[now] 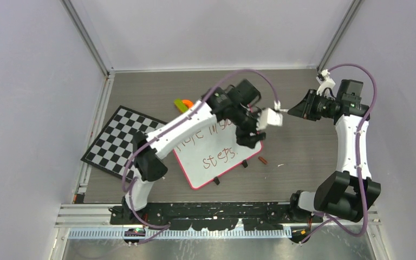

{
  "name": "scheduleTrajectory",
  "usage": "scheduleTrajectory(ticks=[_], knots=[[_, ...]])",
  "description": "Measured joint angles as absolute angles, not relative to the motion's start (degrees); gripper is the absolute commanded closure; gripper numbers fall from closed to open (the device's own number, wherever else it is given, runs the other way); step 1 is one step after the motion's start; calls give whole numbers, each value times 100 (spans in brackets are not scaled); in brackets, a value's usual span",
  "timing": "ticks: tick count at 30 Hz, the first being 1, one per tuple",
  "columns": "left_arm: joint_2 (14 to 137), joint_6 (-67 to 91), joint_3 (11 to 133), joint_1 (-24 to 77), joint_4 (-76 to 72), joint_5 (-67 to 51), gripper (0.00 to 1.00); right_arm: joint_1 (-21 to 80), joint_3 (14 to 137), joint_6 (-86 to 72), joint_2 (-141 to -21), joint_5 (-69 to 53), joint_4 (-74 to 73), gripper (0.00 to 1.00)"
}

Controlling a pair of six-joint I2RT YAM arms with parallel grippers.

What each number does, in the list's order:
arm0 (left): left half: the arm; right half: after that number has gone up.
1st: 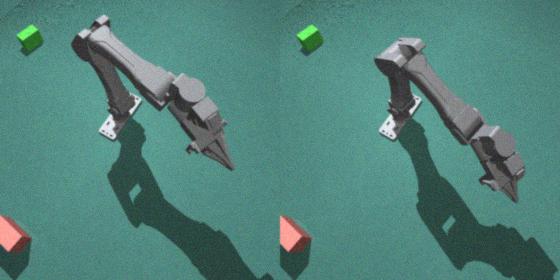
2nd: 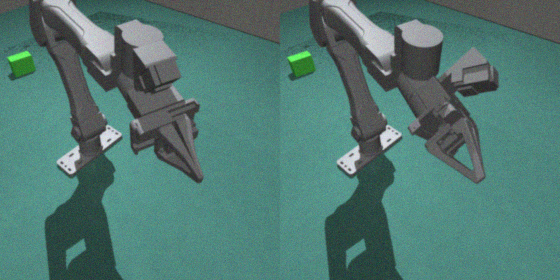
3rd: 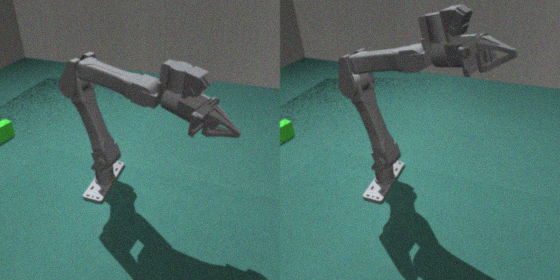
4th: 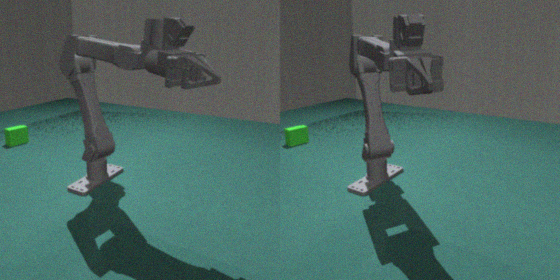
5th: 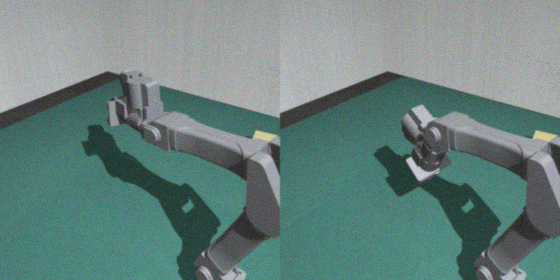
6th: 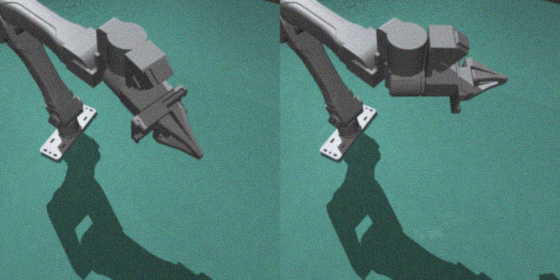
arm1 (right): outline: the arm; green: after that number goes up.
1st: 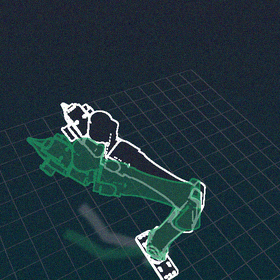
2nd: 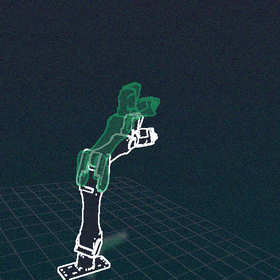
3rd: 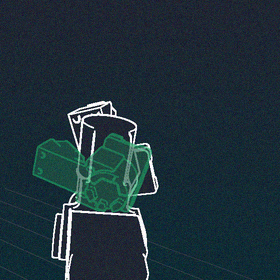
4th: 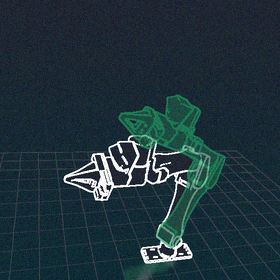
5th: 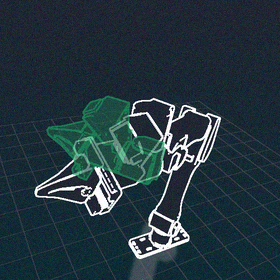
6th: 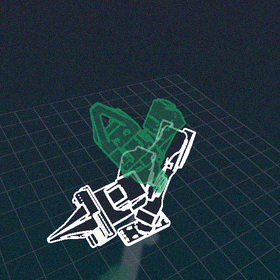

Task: Write a sentence on the whiteboard
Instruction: Close the whiteboard marker at the center of the board.

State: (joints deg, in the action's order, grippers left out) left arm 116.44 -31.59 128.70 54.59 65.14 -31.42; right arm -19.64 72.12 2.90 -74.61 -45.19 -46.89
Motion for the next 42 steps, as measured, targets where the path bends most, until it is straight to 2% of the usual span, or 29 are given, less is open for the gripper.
scheduleTrajectory(ticks=[6, 13, 23, 34, 39, 42], knots=[[12049, -3699, 12143, 6414, 5774, -3079, 49, -2093, 7089, -3, -7461, -4641, -4438, 100], [12582, -4128, 11561, 6475, 4958, -3103, 55, -2241, 7067, -204, -7461, -4770, -4230, 100], [13111, -4678, 11531, 6438, 4189, -2877, 58, -2241, 7046, -268, -7463, -4884, -4200, 100], [13767, -5002, 11754, 6438, 4121, -2351, 57, -2241, 6969, -283, -7463, -4923, -4178, 100], [13928, -5137, 12095, 6447, 4281, -2099, 67, -2241, 6963, -283, -7463, -4925, -4178, 100], [14143, -5190, 12481, 6469, 4530, -2062, 69, -2241, 6963, -281, -7463, -4928, -4176, 100]])
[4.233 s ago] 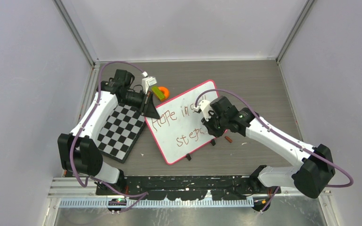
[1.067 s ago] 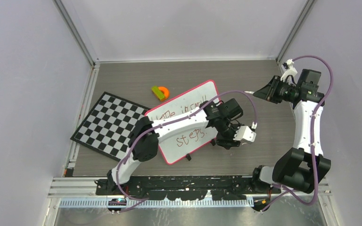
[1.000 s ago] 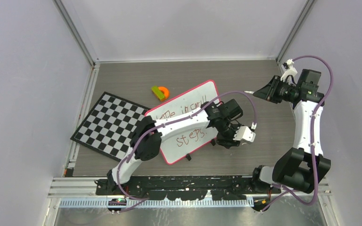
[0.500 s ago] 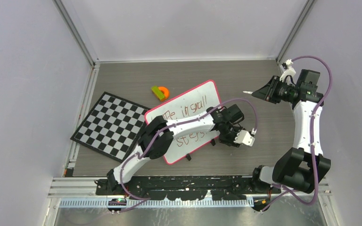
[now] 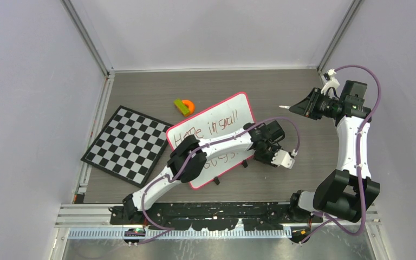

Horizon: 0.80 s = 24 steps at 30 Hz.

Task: Write a sentence on the whiteboard
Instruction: Close the whiteboard marker at the center of the board.

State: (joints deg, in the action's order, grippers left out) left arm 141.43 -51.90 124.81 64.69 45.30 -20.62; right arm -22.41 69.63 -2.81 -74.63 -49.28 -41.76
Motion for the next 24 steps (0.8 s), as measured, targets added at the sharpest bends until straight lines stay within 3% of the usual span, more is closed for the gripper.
scheduleTrajectory(ticks=[7, 12, 19, 24], knots=[[14420, -5349, 13052, 6556, 5142, -2082, 75, -2241, 6963, -274, -7463, -4925, -4178, 100], [14431, -5391, 13135, 6641, 5502, -2104, 99, -2241, 6965, -191, -7461, -4917, -4219, 100], [14350, -4423, 13128, 6665, 5621, -2141, 100, -2241, 7172, 56, -7349, -4742, -4324, 100], [13528, -3210, 12606, 6670, 5513, -2093, 100, -2241, 7649, 104, -7227, -4606, -4311, 100]])
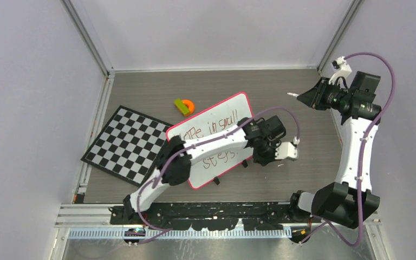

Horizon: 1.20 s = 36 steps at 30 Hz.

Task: Write a sentence on the whiteboard
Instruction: Close the whiteboard marker at the center of the board.

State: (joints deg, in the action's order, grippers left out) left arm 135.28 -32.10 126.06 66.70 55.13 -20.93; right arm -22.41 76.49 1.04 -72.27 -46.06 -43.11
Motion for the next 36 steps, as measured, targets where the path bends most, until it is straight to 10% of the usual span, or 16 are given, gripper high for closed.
scheduleTrajectory(ticks=[14, 28, 36], knots=[[9944, -504, 12130, 5937, 4700, -342, 100, -1903, 8106, -1013, -6335, -4174, -2880, 100], [8311, 5094, 9430, 915, 2574, -2539, 100, 2541, 10621, 558, -7889, -1240, -3583, 100], [7725, 8053, 7690, -460, 1581, -3022, 100, 5124, 9649, 3214, -8241, 1256, -2639, 100]])
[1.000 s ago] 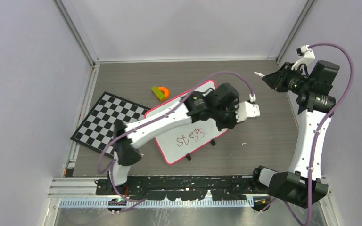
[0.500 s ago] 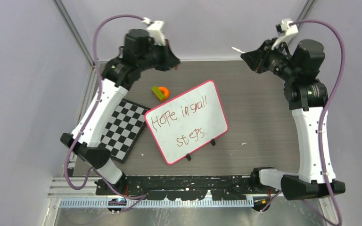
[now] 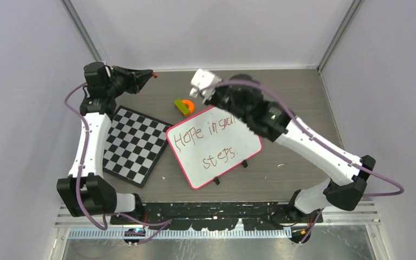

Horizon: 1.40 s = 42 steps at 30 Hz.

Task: Write a sentence on the whiteboard
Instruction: Close the whiteboard marker at the center of the board.

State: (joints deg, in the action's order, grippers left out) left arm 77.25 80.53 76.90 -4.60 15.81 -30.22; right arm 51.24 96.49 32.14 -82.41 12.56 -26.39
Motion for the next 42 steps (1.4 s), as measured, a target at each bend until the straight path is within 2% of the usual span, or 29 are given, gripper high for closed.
scheduleTrajectory(ticks=[6, 9, 16, 20, 28, 42], knots=[[7155, 8586, 7636, -528, 1986, -3057, 100, 6217, 7859, 5325, -8005, 1929, -600, 100], [6851, 8731, 7636, -521, 2016, -3227, 100, 6471, 7581, 5951, -8025, 2123, 167, 100], [6514, 8602, 7638, -443, 2204, -3260, 100, 7059, 6908, 7677, -8261, 2167, 3057, 100], [6458, 8468, 7636, -368, 2228, -3267, 100, 7275, 6632, 8530, -8680, 1981, 3935, 100], [5996, 8438, 7168, -351, 1649, -3336, 100, 7319, 6416, 9603, -9102, 1975, 4663, 100], [5570, 8707, 6331, -443, 847, -3365, 100, 7319, 6418, 9970, -9059, 2606, 4713, 100]])
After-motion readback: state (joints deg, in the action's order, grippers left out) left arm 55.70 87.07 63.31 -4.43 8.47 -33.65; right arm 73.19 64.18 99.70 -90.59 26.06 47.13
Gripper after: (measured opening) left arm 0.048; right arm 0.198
